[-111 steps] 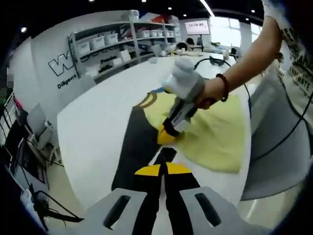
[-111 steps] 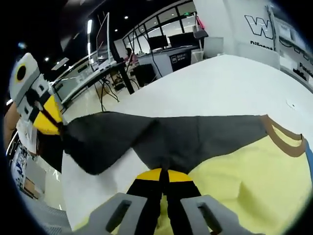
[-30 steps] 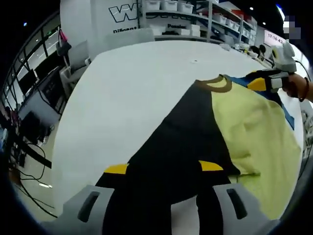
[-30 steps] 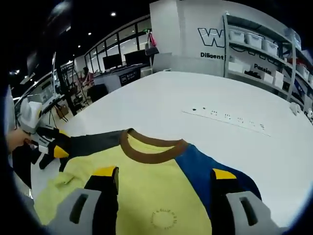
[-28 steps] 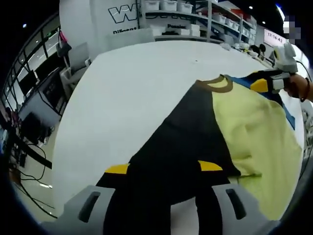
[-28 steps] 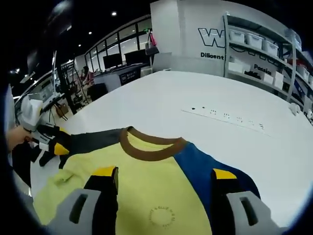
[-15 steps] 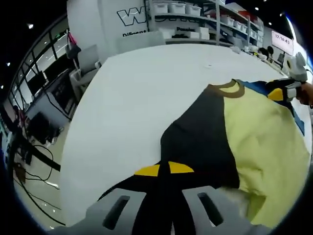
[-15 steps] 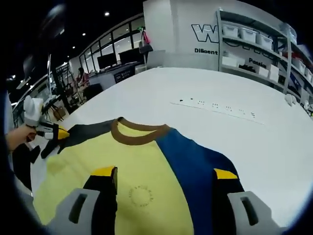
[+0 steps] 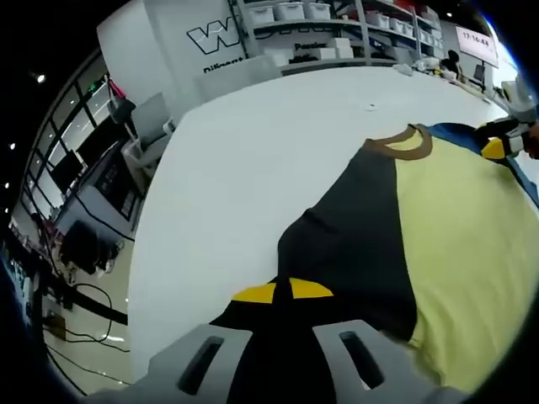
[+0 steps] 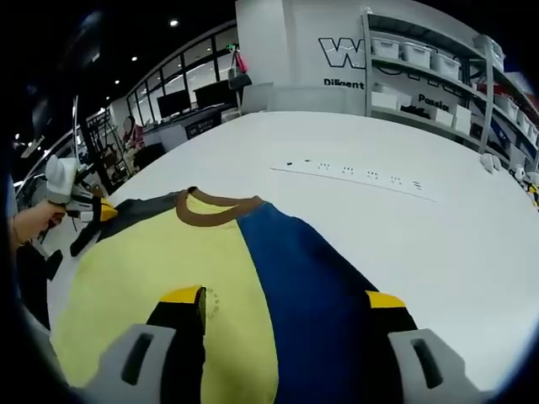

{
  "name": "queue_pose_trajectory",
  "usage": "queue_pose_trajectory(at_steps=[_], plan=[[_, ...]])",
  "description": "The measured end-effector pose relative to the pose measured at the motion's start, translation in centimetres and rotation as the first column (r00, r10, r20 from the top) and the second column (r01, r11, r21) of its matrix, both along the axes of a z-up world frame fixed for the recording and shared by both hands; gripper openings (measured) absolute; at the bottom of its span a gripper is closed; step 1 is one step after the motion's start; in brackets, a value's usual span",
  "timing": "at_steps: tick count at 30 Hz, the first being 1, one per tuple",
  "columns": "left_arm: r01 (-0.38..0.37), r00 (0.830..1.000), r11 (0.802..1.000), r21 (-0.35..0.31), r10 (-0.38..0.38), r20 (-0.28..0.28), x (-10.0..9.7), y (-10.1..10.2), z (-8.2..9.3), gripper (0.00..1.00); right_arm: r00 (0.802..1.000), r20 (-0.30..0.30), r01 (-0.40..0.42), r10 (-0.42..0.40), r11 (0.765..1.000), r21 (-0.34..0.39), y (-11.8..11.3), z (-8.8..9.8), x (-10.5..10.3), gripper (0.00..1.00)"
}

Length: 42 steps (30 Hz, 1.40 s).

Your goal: Fold the garment on the visible template until the final outline fits inside the template.

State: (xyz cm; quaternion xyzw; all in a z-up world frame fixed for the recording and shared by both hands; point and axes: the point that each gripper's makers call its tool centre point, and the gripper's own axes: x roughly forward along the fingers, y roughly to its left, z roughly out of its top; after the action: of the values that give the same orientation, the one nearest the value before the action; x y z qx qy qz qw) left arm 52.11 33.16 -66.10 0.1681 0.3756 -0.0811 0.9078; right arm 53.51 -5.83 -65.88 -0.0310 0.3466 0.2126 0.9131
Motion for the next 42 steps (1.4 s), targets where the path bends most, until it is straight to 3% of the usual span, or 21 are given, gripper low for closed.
queue_pose_trajectory(at_steps=[8,17,20,23,25,28,37,42], plan=[[0.016,1.0,1.0,0.024,-0.016,0.019,2.0,0.8,0.0,0.06,1.0,0.012,0.004,-0.004,1.0,-0.018,-1.0,0.2,0.1,0.66],[0.016,0.999,0.999,0.043,-0.017,0.028,2.8,1.3,0.1,0.08,1.0,0.016,0.015,-0.014,0.998,-0.064,-2.8,-0.1,0.5,0.66],[-0.002,0.999,1.0,0.03,0.001,0.038,2.7,1.6,0.5,0.17,0.999,0.033,0.031,-0.03,0.998,-0.054,-3.3,0.7,0.6,0.66],[-0.034,0.997,0.999,-0.043,0.037,0.073,2.4,1.3,2.0,0.32,0.998,0.056,0.032,-0.03,0.998,-0.045,-3.4,1.6,0.4,0.65],[-0.028,0.996,0.999,-0.041,0.031,0.089,2.2,1.2,2.7,0.37,0.998,0.064,0.031,-0.029,0.999,-0.038,-3.4,2.0,0.2,0.63],[-0.024,0.995,0.997,-0.079,0.032,0.096,0.8,0.9,4.2,0.41,0.996,0.084,0.026,-0.023,0.999,-0.038,-3.6,3.0,-1.0,0.61],[-0.043,0.994,0.989,-0.139,0.057,0.097,-2.9,0.5,5.5,0.54,0.996,0.085,0.001,0.002,0.999,-0.042,-4.1,3.6,-3.8,0.58],[-0.041,0.993,0.982,-0.185,0.061,0.104,-7.1,-1.3,6.2,0.62,0.997,0.069,-0.023,0.025,0.999,-0.029,-4.4,4.2,-6.6,0.57]])
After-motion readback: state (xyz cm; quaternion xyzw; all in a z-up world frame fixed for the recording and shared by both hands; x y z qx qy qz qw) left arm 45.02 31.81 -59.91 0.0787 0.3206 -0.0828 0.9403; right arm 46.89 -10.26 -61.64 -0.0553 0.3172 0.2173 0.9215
